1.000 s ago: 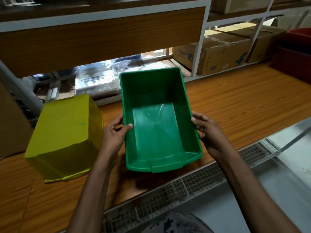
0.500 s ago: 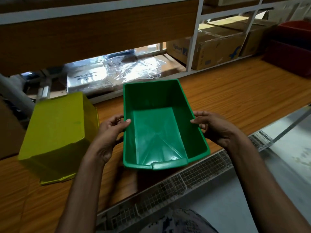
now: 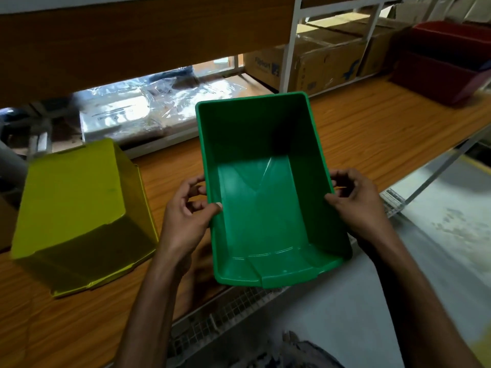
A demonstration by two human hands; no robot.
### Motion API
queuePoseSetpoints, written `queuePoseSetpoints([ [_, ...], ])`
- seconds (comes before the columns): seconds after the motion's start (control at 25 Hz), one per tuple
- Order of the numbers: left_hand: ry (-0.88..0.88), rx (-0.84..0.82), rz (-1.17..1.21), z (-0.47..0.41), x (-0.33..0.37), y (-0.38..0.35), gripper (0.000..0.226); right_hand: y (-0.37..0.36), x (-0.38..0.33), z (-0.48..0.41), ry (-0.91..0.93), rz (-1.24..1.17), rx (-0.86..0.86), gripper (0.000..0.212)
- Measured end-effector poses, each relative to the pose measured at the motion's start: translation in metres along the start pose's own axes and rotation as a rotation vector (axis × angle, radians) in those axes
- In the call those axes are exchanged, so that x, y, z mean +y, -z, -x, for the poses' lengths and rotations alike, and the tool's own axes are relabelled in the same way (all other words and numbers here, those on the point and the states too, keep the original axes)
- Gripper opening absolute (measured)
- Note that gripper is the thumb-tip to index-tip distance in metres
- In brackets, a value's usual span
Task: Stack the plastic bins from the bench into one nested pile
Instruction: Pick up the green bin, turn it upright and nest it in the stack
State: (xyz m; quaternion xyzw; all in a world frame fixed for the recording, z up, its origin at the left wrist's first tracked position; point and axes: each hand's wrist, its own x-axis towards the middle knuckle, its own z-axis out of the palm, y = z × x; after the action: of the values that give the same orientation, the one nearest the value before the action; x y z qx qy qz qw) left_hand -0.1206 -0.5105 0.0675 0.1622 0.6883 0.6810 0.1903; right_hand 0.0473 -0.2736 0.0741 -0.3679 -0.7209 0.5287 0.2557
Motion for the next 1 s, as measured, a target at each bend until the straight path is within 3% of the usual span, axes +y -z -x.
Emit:
queuePoseSetpoints([
  [0.12, 0.054, -0.076, 0.058, 0.003, 0.001, -0.013, 0.056, 0.022, -0.002, 0.023, -0.102, -0.071, 0.057, 0.037],
  [0.32, 0.178, -0.252, 0.081, 0.004, -0.001, -0.047, 0.048, 0.078, 0.008, 0.059, -0.369, -0.171, -0.018, 0.022],
  [0.56, 0.244, -0.444, -0.018, 0.03, 0.003, -0.107, 0.033, 0.153, 0.035, 0.097, -0.511, -0.312, 0.011, 0.02],
  [1.0, 0.344, -0.579, -0.343, 0.126, -0.058, -0.259, 0.028, 0.276, 0.127, 0.177, -0.659, -0.003, 0.143, 0.014],
])
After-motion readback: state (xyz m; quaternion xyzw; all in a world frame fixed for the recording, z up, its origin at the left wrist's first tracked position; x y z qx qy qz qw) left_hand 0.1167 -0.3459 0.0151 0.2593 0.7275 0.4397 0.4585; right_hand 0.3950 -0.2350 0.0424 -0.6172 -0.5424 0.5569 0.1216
